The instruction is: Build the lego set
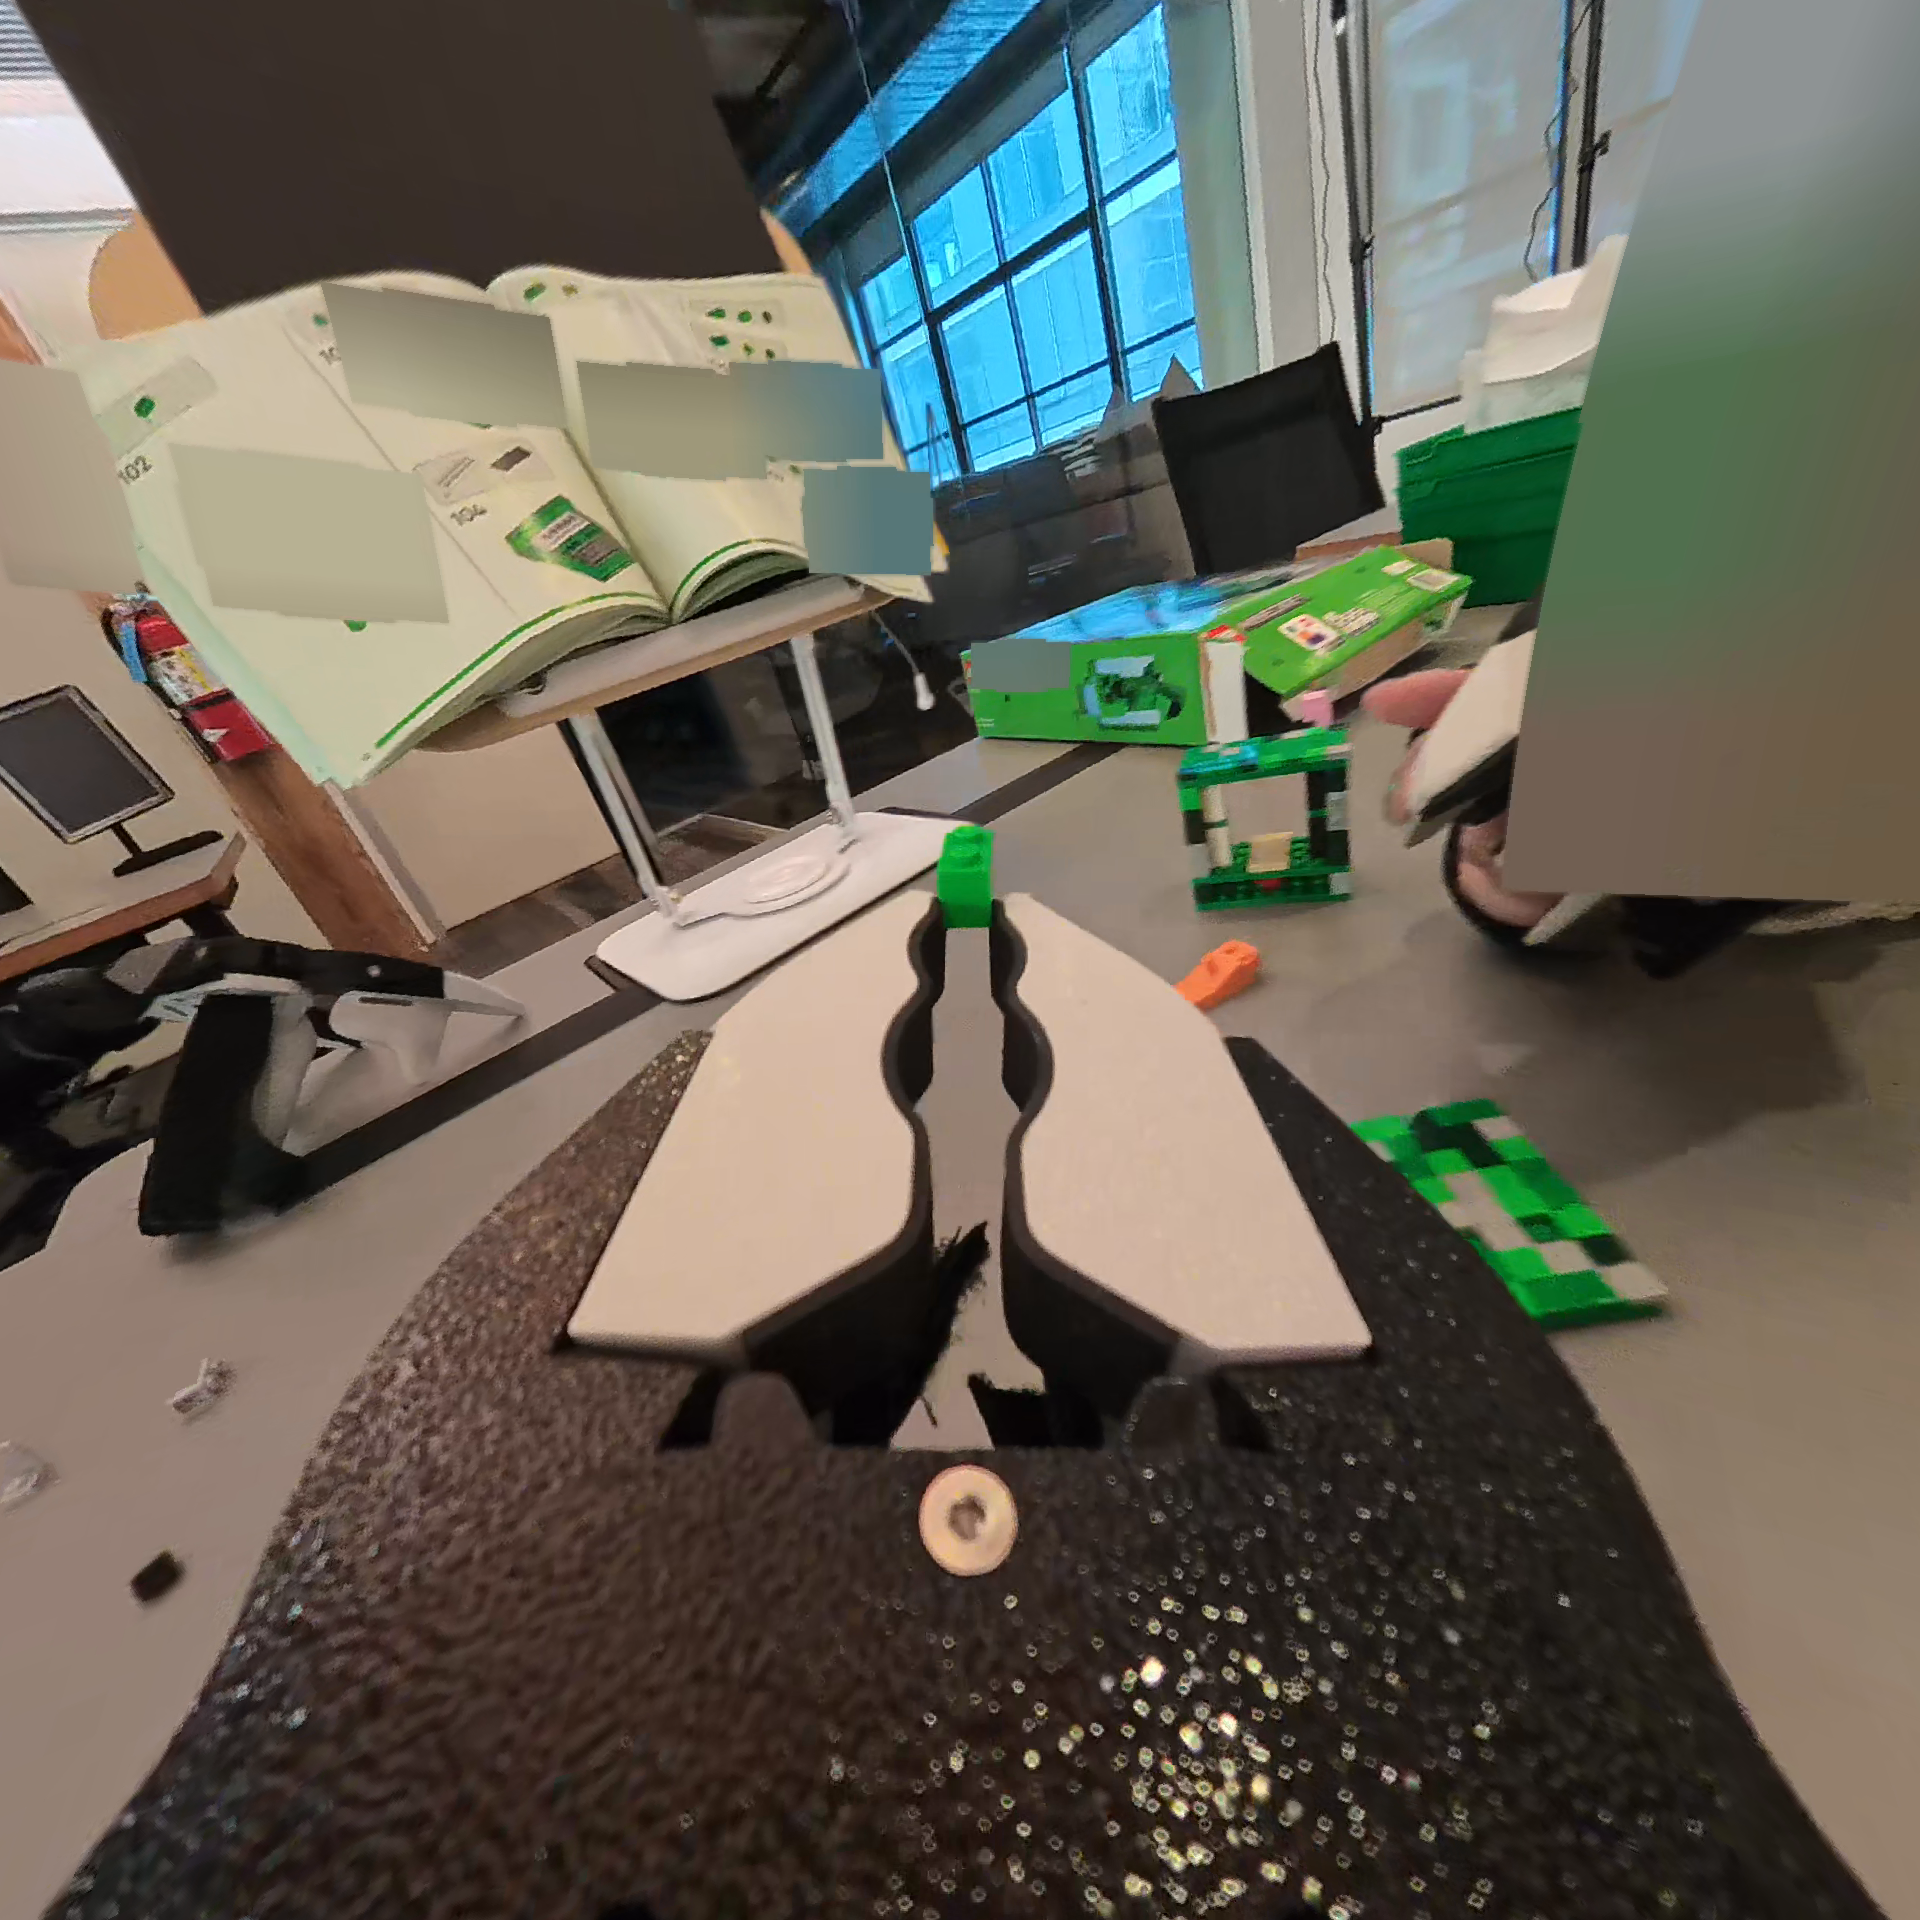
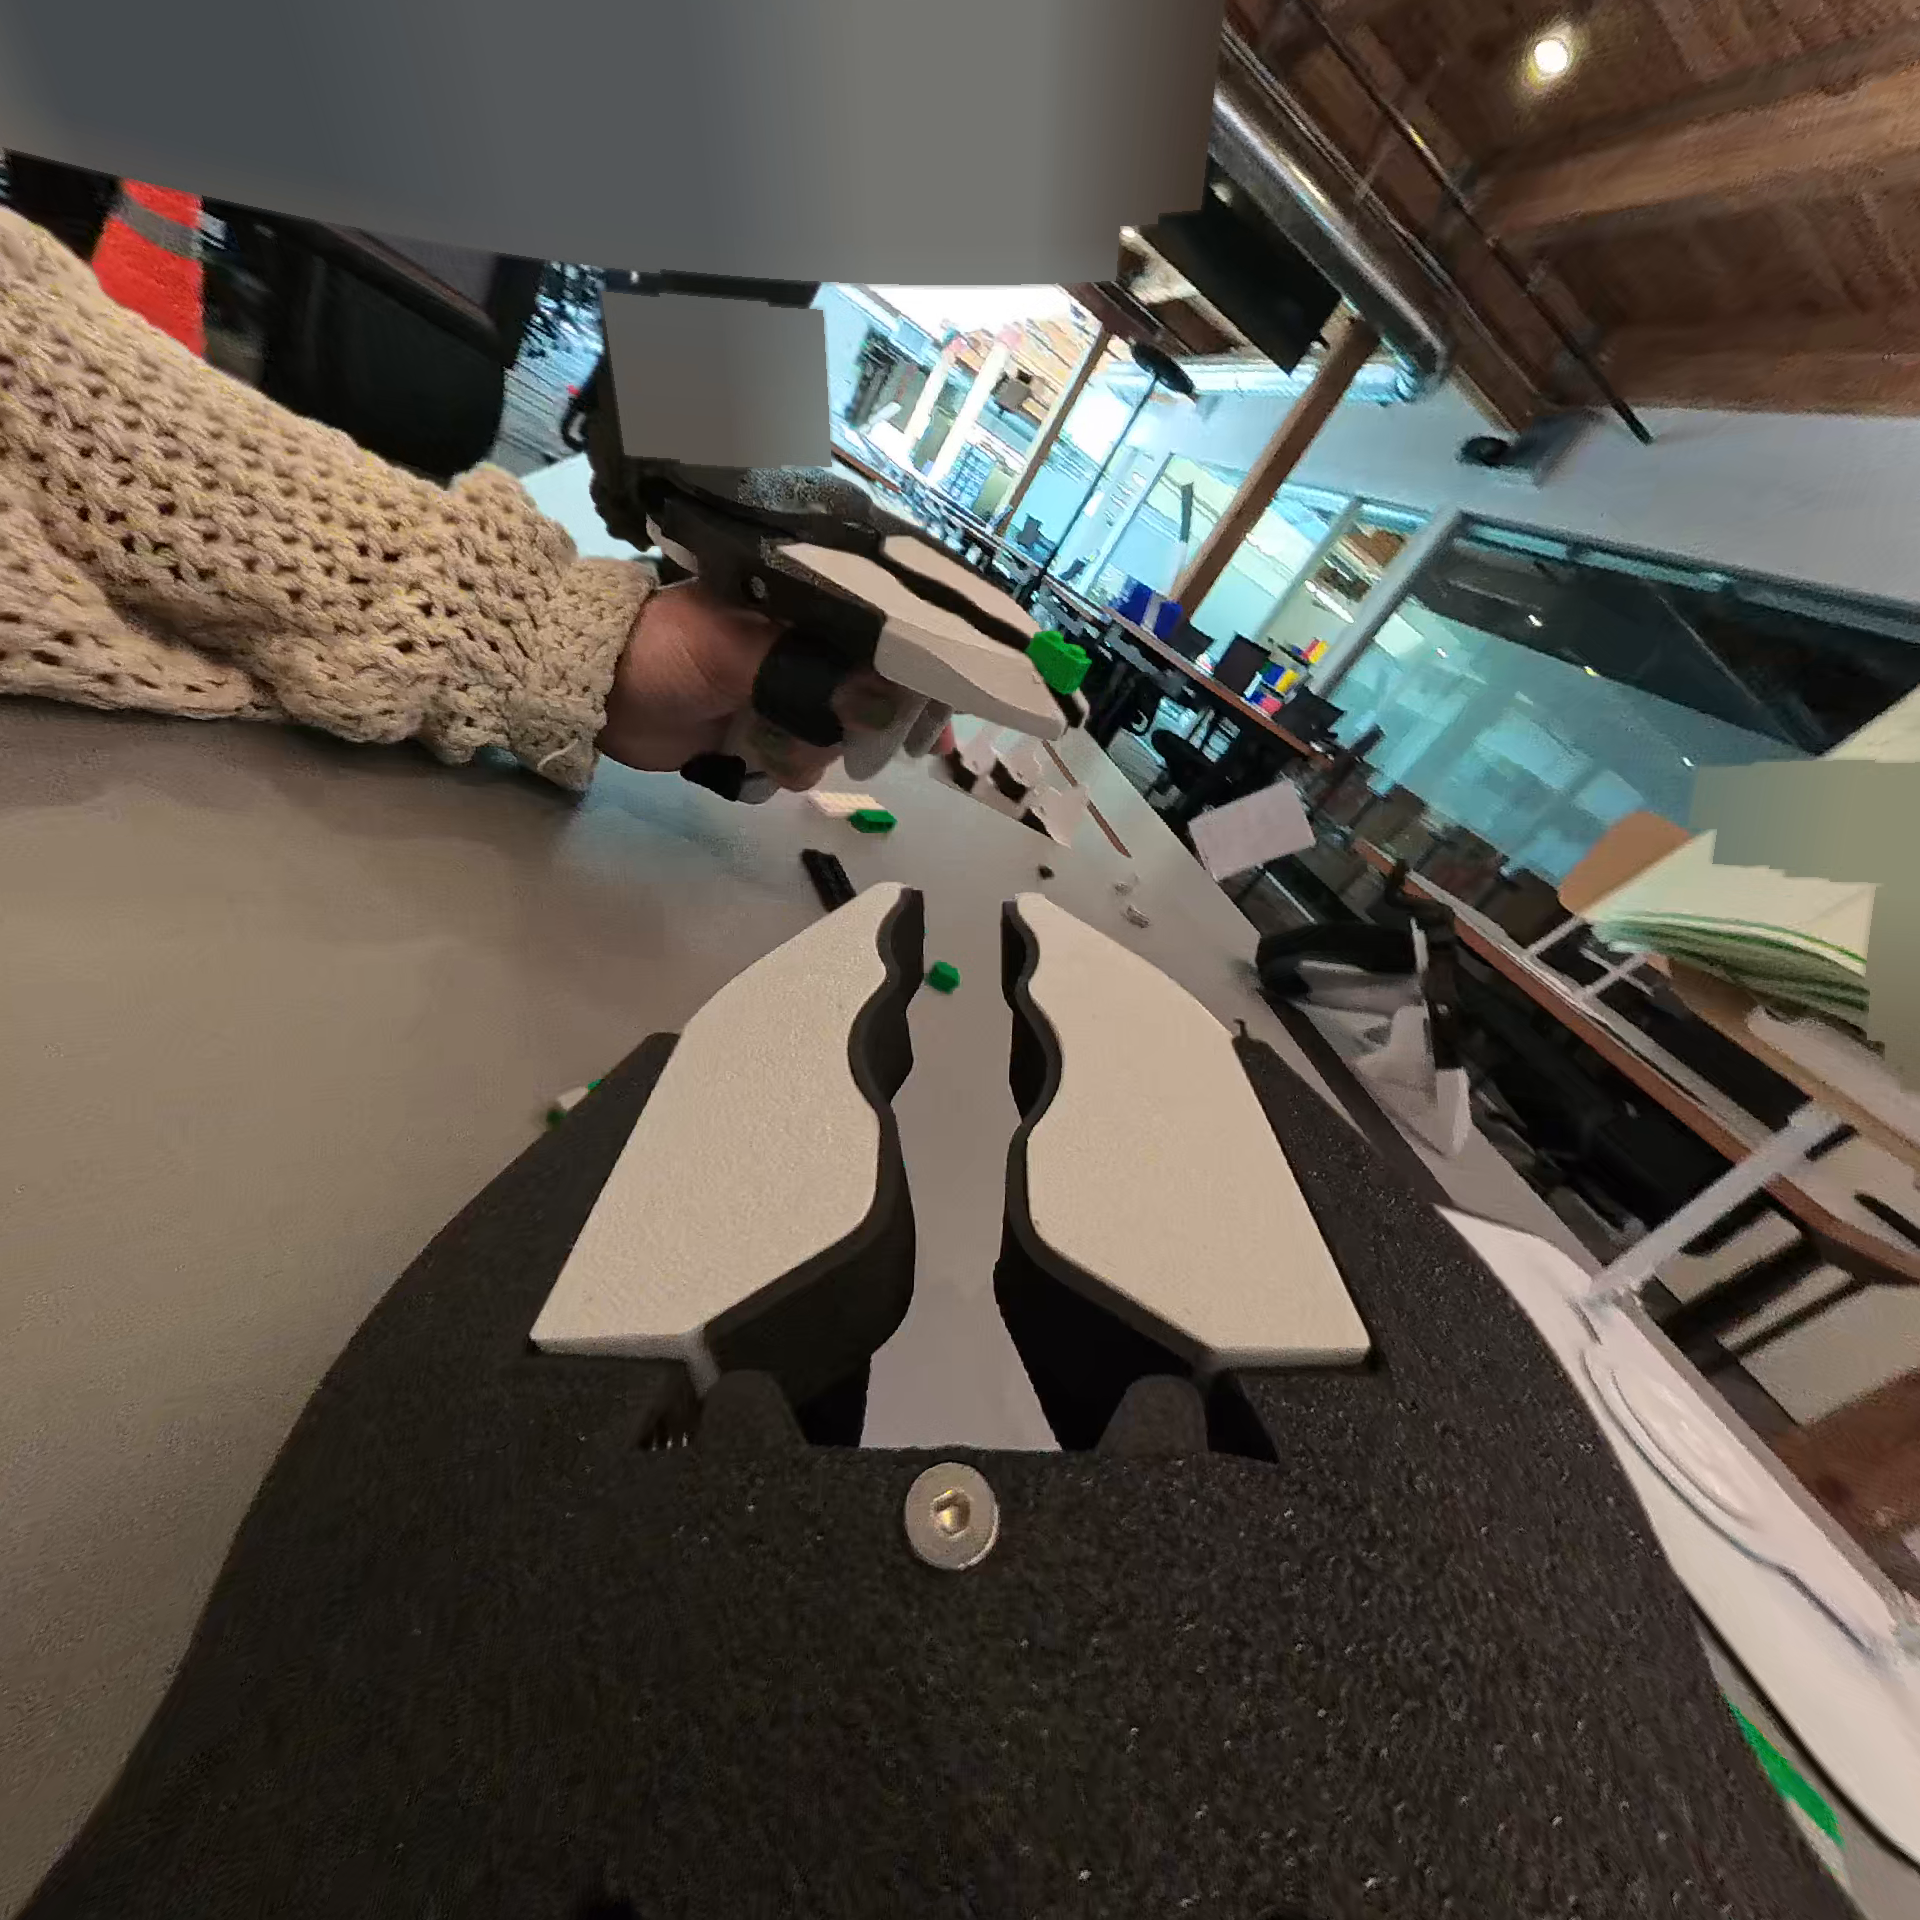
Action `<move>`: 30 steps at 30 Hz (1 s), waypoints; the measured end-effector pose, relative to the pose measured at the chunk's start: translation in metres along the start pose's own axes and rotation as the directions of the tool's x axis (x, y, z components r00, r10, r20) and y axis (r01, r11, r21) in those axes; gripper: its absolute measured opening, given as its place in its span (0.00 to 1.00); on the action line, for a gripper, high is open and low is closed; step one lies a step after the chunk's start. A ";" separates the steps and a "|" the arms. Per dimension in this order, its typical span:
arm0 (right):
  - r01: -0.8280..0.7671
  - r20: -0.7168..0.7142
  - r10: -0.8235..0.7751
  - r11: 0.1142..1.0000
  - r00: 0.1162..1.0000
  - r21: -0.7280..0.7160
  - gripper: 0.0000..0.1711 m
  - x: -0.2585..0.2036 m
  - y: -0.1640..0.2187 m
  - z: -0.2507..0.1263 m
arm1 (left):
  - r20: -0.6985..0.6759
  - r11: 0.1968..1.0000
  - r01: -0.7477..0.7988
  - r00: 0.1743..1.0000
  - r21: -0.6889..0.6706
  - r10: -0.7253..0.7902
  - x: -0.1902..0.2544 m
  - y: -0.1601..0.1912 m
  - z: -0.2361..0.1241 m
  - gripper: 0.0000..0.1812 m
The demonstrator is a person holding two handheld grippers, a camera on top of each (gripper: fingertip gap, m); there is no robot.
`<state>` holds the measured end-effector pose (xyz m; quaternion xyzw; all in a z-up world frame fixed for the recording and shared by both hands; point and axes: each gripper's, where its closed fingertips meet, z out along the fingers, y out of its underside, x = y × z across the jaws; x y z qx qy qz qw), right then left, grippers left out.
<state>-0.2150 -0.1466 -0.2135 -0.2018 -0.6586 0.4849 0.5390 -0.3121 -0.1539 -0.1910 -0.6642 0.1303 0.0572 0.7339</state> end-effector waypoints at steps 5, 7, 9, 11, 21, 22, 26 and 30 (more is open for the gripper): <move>0.000 0.032 -0.002 0.998 0.999 0.057 0.07 -0.005 -0.009 -0.003 | 0.098 0.997 -0.002 0.995 0.072 -0.005 0.029 -0.023 -0.028 0.04; -0.026 0.048 0.023 0.997 0.999 0.072 0.07 -0.005 -0.010 -0.004 | 0.160 0.994 0.002 0.987 0.111 -0.020 0.037 -0.033 -0.039 0.04; -0.049 0.062 0.044 0.995 0.997 0.087 0.07 -0.006 -0.013 -0.005 | 0.191 0.987 0.028 0.980 0.159 -0.058 0.048 -0.043 -0.048 0.04; -0.064 0.089 0.055 0.993 0.995 0.099 0.07 -0.009 -0.015 -0.007 | 0.174 0.977 0.080 0.978 0.200 -0.115 0.065 -0.048 -0.052 0.04; -0.246 0.332 0.196 0.963 0.923 0.115 0.03 -0.031 -0.024 -0.018 | -0.067 0.994 0.041 0.997 0.104 -0.034 0.140 -0.039 -0.042 0.04; -0.267 0.352 0.212 0.957 0.912 0.113 0.03 -0.031 -0.025 -0.019 | -0.090 0.995 0.048 0.995 0.087 -0.040 0.143 -0.036 -0.040 0.04; -0.329 0.358 0.268 0.937 0.895 0.120 0.03 -0.027 -0.028 -0.024 | -0.103 0.997 0.058 0.993 0.054 -0.052 0.142 -0.030 -0.035 0.04; -0.353 0.345 0.295 0.928 0.891 0.117 0.03 -0.023 -0.027 -0.024 | -0.063 0.994 0.076 0.995 0.084 -0.071 0.134 -0.033 -0.038 0.04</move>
